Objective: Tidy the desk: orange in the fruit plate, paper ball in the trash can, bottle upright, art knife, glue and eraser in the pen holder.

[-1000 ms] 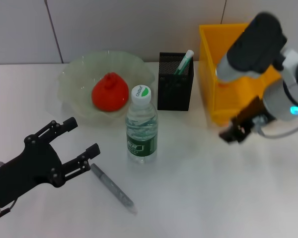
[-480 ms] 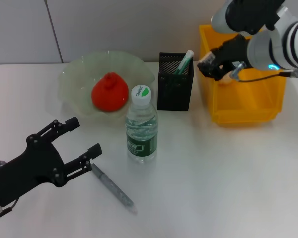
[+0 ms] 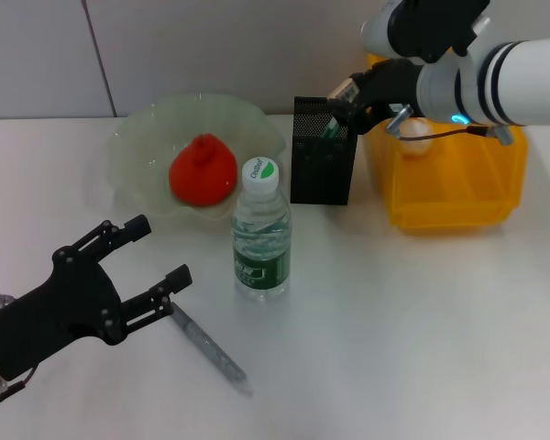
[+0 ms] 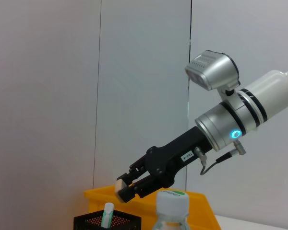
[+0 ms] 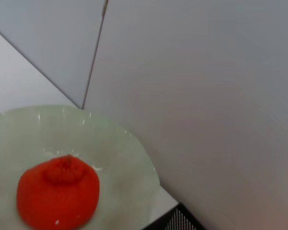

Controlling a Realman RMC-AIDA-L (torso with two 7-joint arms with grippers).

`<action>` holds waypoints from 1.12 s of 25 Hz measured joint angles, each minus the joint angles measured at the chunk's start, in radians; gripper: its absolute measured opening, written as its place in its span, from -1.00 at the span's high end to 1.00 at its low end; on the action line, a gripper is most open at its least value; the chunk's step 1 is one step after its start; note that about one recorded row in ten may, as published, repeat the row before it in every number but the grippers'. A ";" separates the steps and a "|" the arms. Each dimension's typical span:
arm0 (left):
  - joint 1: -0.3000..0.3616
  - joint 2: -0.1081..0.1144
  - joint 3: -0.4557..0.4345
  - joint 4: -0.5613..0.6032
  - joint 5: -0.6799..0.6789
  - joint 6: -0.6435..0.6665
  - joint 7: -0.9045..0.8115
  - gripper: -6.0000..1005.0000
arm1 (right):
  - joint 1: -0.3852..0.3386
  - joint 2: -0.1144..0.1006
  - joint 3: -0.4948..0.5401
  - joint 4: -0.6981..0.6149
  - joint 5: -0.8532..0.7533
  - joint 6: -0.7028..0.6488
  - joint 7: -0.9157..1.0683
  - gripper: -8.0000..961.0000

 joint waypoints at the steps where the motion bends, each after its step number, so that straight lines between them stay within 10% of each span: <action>1: 0.000 0.000 0.000 0.000 0.000 0.000 0.000 -0.64 | 0.011 0.000 -0.006 -0.024 0.002 0.022 0.000 0.14; 28: -0.002 0.000 -0.004 -0.007 0.000 -0.008 0.000 -0.64 | 0.047 0.001 -0.025 -0.124 0.098 0.084 -0.061 0.00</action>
